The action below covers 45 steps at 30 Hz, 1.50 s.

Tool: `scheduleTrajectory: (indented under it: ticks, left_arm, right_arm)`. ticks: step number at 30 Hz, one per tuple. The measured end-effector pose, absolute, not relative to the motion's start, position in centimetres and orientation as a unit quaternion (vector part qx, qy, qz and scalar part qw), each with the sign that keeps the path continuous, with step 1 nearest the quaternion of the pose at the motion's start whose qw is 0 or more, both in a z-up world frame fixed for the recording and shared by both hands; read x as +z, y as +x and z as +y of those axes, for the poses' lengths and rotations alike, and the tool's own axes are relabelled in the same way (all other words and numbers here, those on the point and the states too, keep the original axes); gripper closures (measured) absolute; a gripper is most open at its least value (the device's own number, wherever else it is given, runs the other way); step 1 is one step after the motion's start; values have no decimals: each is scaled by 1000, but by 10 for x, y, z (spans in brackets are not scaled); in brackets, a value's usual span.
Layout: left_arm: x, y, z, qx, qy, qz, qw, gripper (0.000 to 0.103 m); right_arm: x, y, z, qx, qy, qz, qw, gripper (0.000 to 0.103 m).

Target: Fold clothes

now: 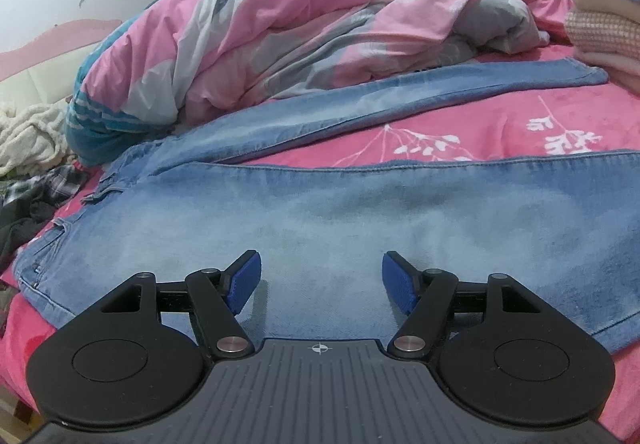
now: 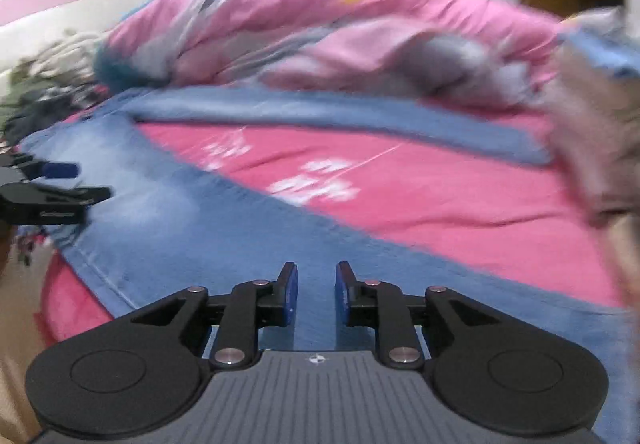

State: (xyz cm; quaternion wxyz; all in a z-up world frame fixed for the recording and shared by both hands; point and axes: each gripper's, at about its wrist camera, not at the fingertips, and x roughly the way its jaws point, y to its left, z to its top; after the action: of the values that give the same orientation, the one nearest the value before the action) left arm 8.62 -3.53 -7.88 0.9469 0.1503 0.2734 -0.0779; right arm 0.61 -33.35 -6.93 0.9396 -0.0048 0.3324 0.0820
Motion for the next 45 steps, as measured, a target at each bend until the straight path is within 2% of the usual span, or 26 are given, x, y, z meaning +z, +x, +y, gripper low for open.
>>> scheduleTrajectory:
  ticks: [2, 10, 12, 16, 22, 24, 25, 32, 36, 40, 45]
  left_arm:
    - [-79, 87, -34, -79, 146, 274, 947, 33]
    - [-78, 95, -23, -90, 100, 291, 947, 32]
    - [-75, 93, -19, -86, 98, 289, 948, 32]
    - [-70, 90, -5, -66, 88, 284, 952, 32]
    - [-70, 94, 33, -25, 61, 300, 952, 32]
    - [-72, 95, 45, -16, 51, 305, 951, 32]
    - [-73, 95, 52, -12, 46, 308, 950, 32]
    - [-76, 98, 83, -18, 1, 308, 951, 30]
    - [-75, 96, 88, -19, -7, 304, 952, 30]
    - [-75, 96, 96, -15, -19, 304, 952, 30]
    - [-75, 96, 97, -8, -20, 304, 952, 29]
  right_arm:
    - [-72, 0, -347, 78, 16, 339, 937, 82]
    - [-51, -91, -441, -126, 98, 367, 916, 82]
    - [-40, -86, -433, -135, 87, 364, 917, 80]
    - [-15, -36, -376, -8, 94, 328, 940, 80]
    - [-48, 51, -259, 144, 58, 373, 915, 81]
    - [-71, 54, -240, 141, 40, 393, 908, 80]
    - [-74, 43, -240, 136, 30, 378, 915, 80]
    - [-46, 12, -267, 110, 63, 427, 895, 80]
    - [-34, 44, -242, 134, 48, 393, 908, 80]
    - [-56, 75, -207, 160, 38, 387, 907, 80]
    - [-74, 37, -203, 167, 44, 377, 910, 76]
